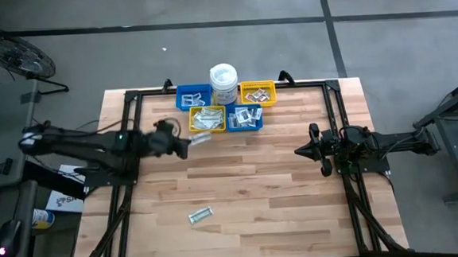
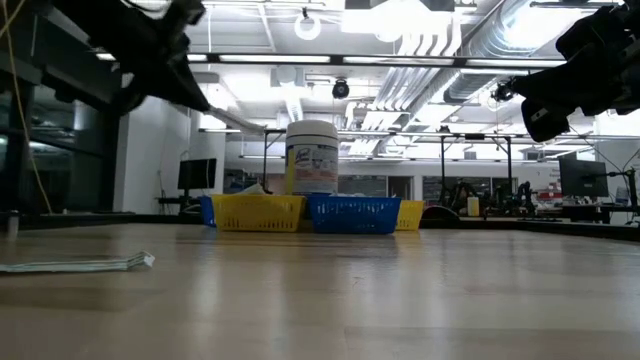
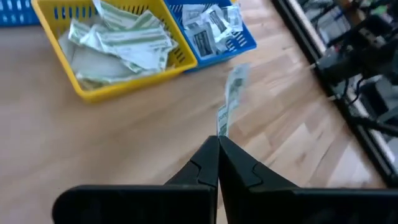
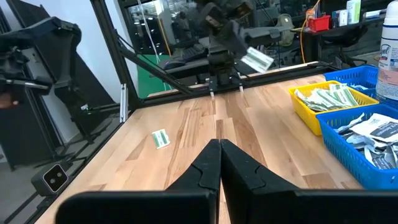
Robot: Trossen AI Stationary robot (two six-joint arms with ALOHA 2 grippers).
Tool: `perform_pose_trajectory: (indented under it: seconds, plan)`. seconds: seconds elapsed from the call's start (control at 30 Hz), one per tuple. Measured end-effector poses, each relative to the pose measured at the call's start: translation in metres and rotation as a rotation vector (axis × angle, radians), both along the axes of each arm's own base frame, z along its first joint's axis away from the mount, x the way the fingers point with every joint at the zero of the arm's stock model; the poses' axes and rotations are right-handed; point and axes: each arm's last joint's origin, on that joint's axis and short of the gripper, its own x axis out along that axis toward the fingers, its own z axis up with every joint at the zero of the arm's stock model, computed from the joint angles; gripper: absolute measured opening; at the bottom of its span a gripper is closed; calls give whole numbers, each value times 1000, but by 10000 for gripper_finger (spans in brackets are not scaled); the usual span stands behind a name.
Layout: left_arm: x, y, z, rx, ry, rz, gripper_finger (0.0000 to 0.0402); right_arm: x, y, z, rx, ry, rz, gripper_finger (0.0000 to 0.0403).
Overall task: Pick & Place First Aid Supplies
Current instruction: Put the green bandage pad into the left yellow bin
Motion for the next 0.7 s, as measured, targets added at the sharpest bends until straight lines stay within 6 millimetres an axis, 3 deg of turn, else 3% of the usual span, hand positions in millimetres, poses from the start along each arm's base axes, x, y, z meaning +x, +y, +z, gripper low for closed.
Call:
perform_pose_trajectory:
  seconds: [0.43,0.7]
  plan:
    - [3,96,-6,19,6,-96,0,0,0,0,0,0,0,0]
    - [11,140,-32,-47,12,-110,0,0,0,0,0,0,0,0]
